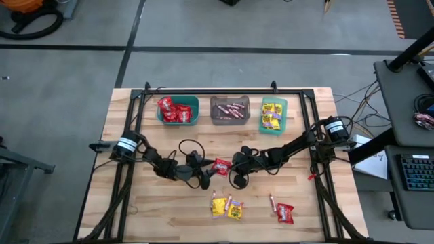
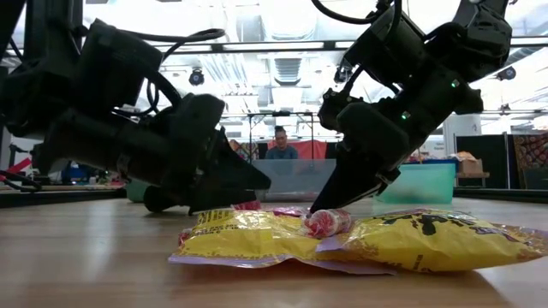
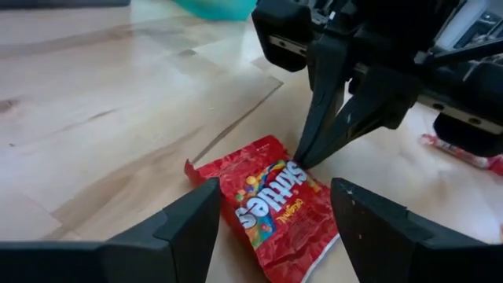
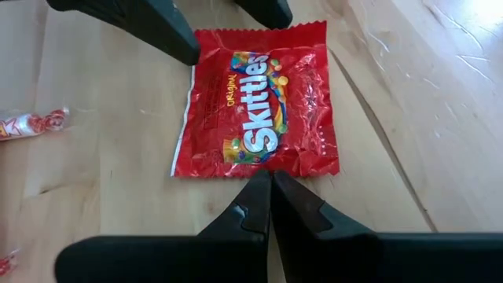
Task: Sort candy
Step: Put the red candy into the green bin
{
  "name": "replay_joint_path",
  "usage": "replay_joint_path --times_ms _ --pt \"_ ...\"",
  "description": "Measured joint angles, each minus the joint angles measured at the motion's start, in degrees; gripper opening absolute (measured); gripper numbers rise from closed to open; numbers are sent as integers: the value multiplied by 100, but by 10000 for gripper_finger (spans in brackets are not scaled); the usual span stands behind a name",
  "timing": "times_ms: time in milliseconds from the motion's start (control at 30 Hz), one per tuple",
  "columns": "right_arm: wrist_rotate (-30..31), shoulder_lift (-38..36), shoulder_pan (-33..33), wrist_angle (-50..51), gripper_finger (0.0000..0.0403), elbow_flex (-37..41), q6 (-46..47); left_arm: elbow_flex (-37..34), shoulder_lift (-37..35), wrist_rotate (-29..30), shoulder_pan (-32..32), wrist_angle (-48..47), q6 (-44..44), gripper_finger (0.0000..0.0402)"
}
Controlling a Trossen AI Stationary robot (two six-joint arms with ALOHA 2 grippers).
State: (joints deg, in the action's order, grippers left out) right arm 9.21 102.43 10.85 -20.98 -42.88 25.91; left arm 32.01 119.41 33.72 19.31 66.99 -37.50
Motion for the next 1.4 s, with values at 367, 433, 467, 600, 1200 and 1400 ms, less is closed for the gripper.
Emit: replay_joint_path --times_ms 367,433,467,600,1200,1400 --pt "-4 2 0 -41 9 3 0 9 -15 -51 13 -528 50 208" --pt "-4 2 0 -41 9 3 0 9 -14 -4 17 -594 225 206" --pt "-4 2 0 -43 9 3 0 6 -10 11 17 -626 363 205" --pt "-4 2 0 -45 9 3 -1 -4 7 81 20 -687 1201 200" --pt "0 2 0 -78 9 3 -65 -11 7 78 -31 -699 1300 166" --pt "33 2 2 -80 9 3 -66 -16 7 131 -34 -701 1276 90"
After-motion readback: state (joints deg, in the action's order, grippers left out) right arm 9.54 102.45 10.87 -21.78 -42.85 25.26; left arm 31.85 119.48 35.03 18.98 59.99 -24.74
